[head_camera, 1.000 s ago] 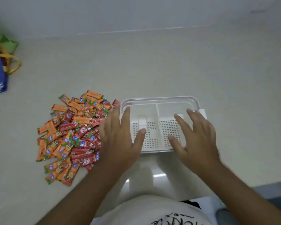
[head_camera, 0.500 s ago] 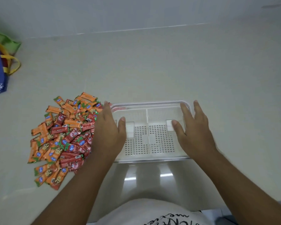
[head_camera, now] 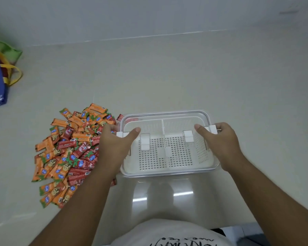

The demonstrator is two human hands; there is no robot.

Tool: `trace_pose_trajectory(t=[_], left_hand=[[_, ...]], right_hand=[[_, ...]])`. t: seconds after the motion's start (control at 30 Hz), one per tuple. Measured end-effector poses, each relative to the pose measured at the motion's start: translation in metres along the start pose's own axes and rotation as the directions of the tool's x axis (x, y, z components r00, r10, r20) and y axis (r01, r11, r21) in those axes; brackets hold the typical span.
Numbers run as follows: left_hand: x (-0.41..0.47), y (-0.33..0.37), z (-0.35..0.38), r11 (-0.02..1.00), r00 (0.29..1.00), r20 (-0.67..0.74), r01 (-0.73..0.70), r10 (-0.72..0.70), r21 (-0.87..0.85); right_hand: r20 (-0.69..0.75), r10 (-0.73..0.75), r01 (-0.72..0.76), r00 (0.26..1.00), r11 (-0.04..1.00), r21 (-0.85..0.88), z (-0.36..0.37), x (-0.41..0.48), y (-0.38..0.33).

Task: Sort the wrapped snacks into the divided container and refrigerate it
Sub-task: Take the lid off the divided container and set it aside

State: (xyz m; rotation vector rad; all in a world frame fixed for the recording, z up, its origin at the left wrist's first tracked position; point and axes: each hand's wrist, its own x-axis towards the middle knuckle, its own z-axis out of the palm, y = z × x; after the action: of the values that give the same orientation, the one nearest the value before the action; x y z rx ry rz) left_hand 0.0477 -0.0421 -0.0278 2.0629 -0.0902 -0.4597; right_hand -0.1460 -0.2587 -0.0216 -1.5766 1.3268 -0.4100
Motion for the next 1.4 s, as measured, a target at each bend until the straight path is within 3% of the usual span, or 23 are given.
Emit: trace_pose_trajectory(t=[0.4, 0.53, 0.63, 0.7, 0.87, 1.0, 1.17, 1.4], left_hand=[[-0.003, 0.009, 0.001, 0.991, 0.986, -0.097, -0.135, 0.136, 0.018], [-0.011, 0.002, -0.005, 0.963, 0.969, -0.044, -0.237, 0.244, 0.126], [-0.027, -0.007, -0.006, 0.935, 0.941, 0.039, -0.339, 0.337, 0.108], [-0.035, -0.009, -0.003, 0.919, 0.933, 0.097, -0.357, 0.345, 0.166], [-0.040, -0.001, -0.002, 0.837, 0.906, 0.129, -0.422, 0.403, 0.349], [-0.051, -0.001, 0.000, 0.726, 0.825, 0.209, -0.563, 0.526, 0.395], [-0.048, 0.005, 0.009, 0.796, 0.925, 0.138, -0.376, 0.354, 0.474], [-0.058, 0.013, 0.014, 0.721, 0.864, 0.120, -0.477, 0.488, 0.502]], right_hand=[[-0.205, -0.157, 0.107, 0.966, 0.966, -0.235, 0.007, -0.013, -0.007], [-0.252, -0.354, 0.220, 0.901, 0.872, -0.438, 0.009, -0.024, -0.007], [-0.147, -0.523, 0.369, 0.840, 0.748, -0.552, 0.012, -0.033, -0.006], [-0.054, -0.501, 0.399, 0.864, 0.745, -0.534, 0.013, -0.039, -0.005], [0.198, -0.496, 0.494, 0.846, 0.587, -0.641, 0.010, -0.039, 0.003], [0.216, -0.502, 0.510, 0.838, 0.577, -0.638, 0.010, -0.037, 0.004], [0.207, -0.522, 0.522, 0.827, 0.579, -0.626, 0.011, -0.037, 0.006], [0.197, -0.543, 0.556, 0.817, 0.649, -0.518, 0.002, -0.039, 0.001]])
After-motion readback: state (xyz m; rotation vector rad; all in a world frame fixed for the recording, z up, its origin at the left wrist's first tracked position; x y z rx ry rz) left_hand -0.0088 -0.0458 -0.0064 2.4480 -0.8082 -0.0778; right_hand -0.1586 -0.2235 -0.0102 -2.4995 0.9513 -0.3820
